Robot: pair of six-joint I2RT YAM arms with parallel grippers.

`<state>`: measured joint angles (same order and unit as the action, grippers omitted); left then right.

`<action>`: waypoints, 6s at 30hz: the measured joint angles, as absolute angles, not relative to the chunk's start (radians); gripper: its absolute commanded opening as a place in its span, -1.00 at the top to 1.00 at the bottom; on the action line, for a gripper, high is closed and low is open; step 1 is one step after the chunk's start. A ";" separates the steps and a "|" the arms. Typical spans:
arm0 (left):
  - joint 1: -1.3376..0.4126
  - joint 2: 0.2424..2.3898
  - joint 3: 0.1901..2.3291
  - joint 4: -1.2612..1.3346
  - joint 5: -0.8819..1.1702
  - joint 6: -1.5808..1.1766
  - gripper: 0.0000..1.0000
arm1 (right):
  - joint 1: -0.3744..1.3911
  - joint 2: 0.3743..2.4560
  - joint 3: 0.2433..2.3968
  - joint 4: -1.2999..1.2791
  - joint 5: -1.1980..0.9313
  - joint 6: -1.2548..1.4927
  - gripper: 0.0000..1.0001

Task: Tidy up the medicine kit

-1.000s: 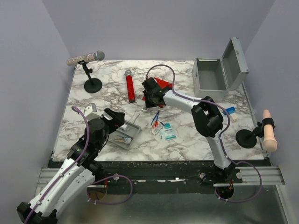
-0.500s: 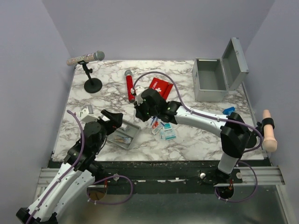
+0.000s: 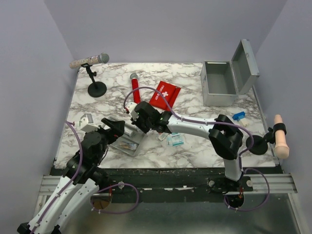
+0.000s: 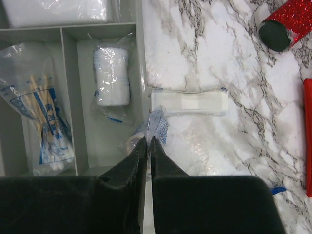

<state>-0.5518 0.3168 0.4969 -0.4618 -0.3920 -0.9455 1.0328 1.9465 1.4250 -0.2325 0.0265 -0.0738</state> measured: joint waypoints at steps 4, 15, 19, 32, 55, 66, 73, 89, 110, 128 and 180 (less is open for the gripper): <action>-0.552 0.300 0.497 -0.476 -0.400 -0.945 -0.93 | 1.045 1.978 1.457 -0.231 0.050 -0.102 0.70; -0.552 0.290 0.497 -0.487 -0.403 -0.946 -0.93 | 1.093 1.983 1.421 -0.225 0.064 -0.149 0.17; -0.552 0.290 0.495 -0.499 -0.403 -0.947 -0.93 | 1.095 1.983 1.411 -0.227 0.080 -0.142 -0.18; -0.552 0.279 0.495 -0.500 -0.403 -0.954 -0.94 | 1.100 1.855 1.380 -0.196 0.147 -0.060 0.55; -0.552 0.271 0.486 -0.503 -0.403 -0.960 -0.94 | 1.100 1.994 1.423 -0.276 0.210 0.034 0.99; -0.552 0.276 0.482 -0.503 -0.403 -0.970 -0.93 | 1.110 1.986 1.414 -0.276 0.140 0.032 0.99; -0.552 0.276 0.482 -0.503 -0.403 -0.970 -0.93 | 1.121 1.905 1.330 -0.244 0.183 0.064 0.99; -0.552 0.296 0.482 -0.496 -0.403 -0.970 -0.93 | 1.120 1.981 1.419 -0.182 -0.016 0.098 0.99; -0.552 0.299 0.475 -0.481 -0.403 -0.971 -0.93 | 1.111 1.986 1.370 -0.226 0.032 0.137 0.76; -0.552 0.280 0.475 -0.495 -0.403 -0.973 -0.94 | 0.702 1.723 1.391 -0.201 0.014 0.334 -0.04; -0.562 0.832 0.569 -0.206 -0.176 -0.871 -0.98 | 0.573 1.737 1.405 -0.496 0.299 0.436 0.99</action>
<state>-0.5625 0.8322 0.5690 -0.2062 -0.1757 -0.8715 0.5728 1.7367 1.4048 -0.4957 0.2985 0.4362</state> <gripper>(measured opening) 0.990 0.016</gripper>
